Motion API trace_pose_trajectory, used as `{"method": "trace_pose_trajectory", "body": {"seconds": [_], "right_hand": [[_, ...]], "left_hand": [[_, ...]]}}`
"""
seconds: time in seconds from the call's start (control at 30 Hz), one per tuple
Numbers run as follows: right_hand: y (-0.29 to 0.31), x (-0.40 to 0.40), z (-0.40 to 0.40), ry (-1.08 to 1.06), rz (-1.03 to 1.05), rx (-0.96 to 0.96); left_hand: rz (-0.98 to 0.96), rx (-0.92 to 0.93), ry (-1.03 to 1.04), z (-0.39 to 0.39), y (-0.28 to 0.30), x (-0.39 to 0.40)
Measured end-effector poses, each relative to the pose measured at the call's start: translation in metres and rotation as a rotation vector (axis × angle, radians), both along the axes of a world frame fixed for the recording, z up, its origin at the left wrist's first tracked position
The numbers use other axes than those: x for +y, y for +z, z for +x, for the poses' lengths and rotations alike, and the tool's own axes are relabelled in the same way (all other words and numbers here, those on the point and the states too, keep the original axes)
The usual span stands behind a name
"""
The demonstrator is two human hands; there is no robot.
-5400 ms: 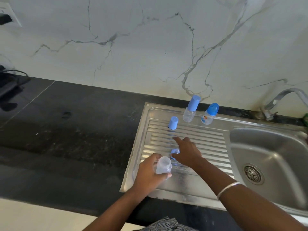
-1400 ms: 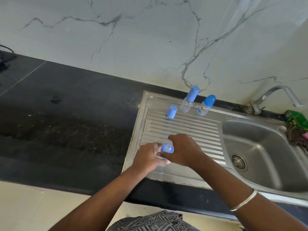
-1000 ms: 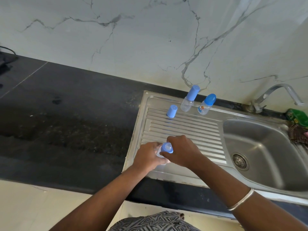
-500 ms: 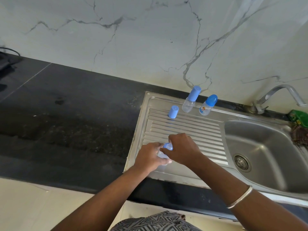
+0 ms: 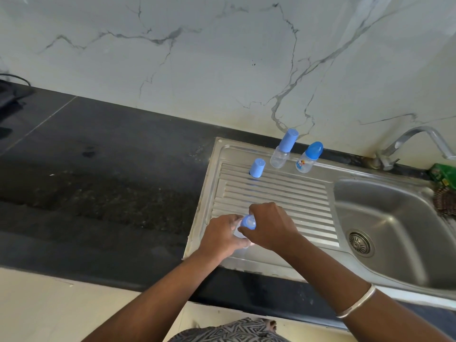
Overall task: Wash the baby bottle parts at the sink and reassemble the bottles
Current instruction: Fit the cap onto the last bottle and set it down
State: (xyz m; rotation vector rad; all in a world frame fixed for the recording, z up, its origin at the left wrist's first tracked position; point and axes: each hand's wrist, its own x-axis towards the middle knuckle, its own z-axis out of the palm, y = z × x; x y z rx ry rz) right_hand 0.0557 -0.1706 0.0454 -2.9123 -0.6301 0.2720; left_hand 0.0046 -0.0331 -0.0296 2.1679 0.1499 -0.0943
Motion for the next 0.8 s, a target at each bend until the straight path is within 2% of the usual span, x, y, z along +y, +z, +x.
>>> {"method": "trace_pose_trajectory", "body": {"seconds": [0.2, 0.4, 0.57, 0.8], "right_hand": [[0.000, -0.006, 0.002, 0.152, 0.021, 0.020], [-0.002, -0.006, 0.001, 0.030, 0.103, 0.035], [-0.004, -0.008, -0.006, 0.058, 0.145, 0.035], [-0.013, -0.010, -0.018, -0.061, 0.260, -0.039]], "left_hand": [[0.024, -0.008, 0.032, 0.000, -0.002, -0.002], [0.055, -0.077, 0.030, -0.003, -0.002, -0.004], [0.039, -0.054, 0.035, -0.003, 0.000, -0.004], [0.001, 0.006, 0.027, -0.001, 0.004, -0.004]]}}
